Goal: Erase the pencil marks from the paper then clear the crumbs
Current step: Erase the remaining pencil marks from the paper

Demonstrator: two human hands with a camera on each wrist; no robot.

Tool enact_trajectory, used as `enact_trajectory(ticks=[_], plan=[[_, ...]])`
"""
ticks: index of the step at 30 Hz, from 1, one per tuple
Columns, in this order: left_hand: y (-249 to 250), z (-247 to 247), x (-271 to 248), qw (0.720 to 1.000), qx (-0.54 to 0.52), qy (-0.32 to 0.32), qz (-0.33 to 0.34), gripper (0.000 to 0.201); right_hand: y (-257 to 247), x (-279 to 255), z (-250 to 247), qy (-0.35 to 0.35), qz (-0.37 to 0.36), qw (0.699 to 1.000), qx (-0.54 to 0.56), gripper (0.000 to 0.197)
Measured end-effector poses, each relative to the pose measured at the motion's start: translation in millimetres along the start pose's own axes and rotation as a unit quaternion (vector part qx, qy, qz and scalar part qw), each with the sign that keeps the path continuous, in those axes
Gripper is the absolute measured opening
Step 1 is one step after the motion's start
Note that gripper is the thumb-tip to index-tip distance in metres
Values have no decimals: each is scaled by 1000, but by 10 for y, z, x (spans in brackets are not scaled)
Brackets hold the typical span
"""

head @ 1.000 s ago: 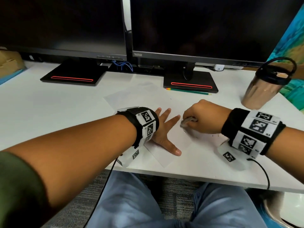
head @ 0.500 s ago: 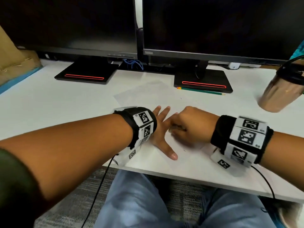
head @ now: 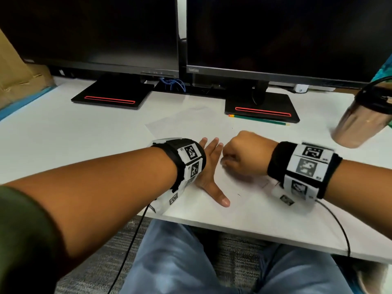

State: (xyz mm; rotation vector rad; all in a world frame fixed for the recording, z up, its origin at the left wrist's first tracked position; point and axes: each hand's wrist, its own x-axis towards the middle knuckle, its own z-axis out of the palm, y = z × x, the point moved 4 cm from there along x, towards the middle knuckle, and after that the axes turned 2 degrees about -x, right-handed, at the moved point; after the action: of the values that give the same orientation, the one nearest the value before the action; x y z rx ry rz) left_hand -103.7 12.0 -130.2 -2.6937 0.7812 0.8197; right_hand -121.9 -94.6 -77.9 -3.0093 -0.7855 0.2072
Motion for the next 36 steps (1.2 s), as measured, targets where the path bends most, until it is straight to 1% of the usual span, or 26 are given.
enact_trajectory(ticks=[2, 3, 6, 9, 12, 14, 15, 16, 17, 19, 20, 23, 24, 27, 28, 29, 31, 32, 35, 36], plan=[[26, -15, -37, 1000, 10, -8, 17, 133, -150, -37, 56, -9, -38, 999, 24, 16], [21, -9, -38, 1000, 7, -10, 19, 133, -172, -62, 58, -8, -40, 998, 43, 14], [-71, 15, 16, 1000, -23, 5, 12, 145, -80, -121, -38, 17, -18, 997, 77, 11], [-166, -25, -10, 998, -55, 25, 11, 145, 6, -96, -155, 61, -2, 996, 66, 12], [-211, 34, -4, 999, -33, 17, 5, 144, 75, -4, -109, 40, 37, 998, 40, 23], [-219, 85, 34, 1000, -26, 14, -4, 145, 43, 24, -46, 21, 51, 998, 4, 26], [-217, 82, 43, 1000, -23, 14, -8, 145, -27, 19, -21, 18, 44, 999, -9, 29], [-208, 66, 39, 1000, -18, 14, -9, 144, -124, 10, 7, 11, 21, 1000, -12, 33], [-195, 43, 17, 1000, -12, 10, -11, 141, -234, -6, 28, -1, -8, 1000, -3, 32], [-171, 11, -28, 1000, -4, 2, -10, 135, -336, -31, 44, -23, -47, 998, 25, 20], [-166, 4, -48, 1000, -5, 3, -10, 133, -308, -11, 27, -19, -47, 998, 28, 16], [-152, 3, -60, 1000, -13, 18, -14, 139, -103, 54, -15, 15, 9, 1000, 19, 18], [-150, -2, -61, 1000, -12, 17, -17, 139, -93, 55, -1, 19, 8, 1000, 15, 18], [-139, -22, -89, 1000, 2, -2, -16, 131, -255, 15, 75, -8, -52, 998, 37, 16], [-134, -22, -91, 1000, 1, -1, -14, 131, -248, 12, 70, -8, -51, 998, 45, 16], [-131, -24, -91, 1000, -4, 5, -14, 133, -194, 22, 43, 1, -34, 998, 48, 15], [-141, -20, -73, 1000, -14, 12, -22, 139, -66, 33, -6, 34, -2, 999, 41, 14], [-146, -18, -66, 999, -16, 11, -25, 140, -46, 29, 4, 43, 0, 999, 32, 15], [-143, -22, -50, 1000, -14, 8, -24, 141, -183, -30, 89, 30, -55, 997, 35, 16], [-144, -20, -47, 1000, -13, 8, -24, 141, -182, -42, 91, 31, -58, 997, 46, 15]])
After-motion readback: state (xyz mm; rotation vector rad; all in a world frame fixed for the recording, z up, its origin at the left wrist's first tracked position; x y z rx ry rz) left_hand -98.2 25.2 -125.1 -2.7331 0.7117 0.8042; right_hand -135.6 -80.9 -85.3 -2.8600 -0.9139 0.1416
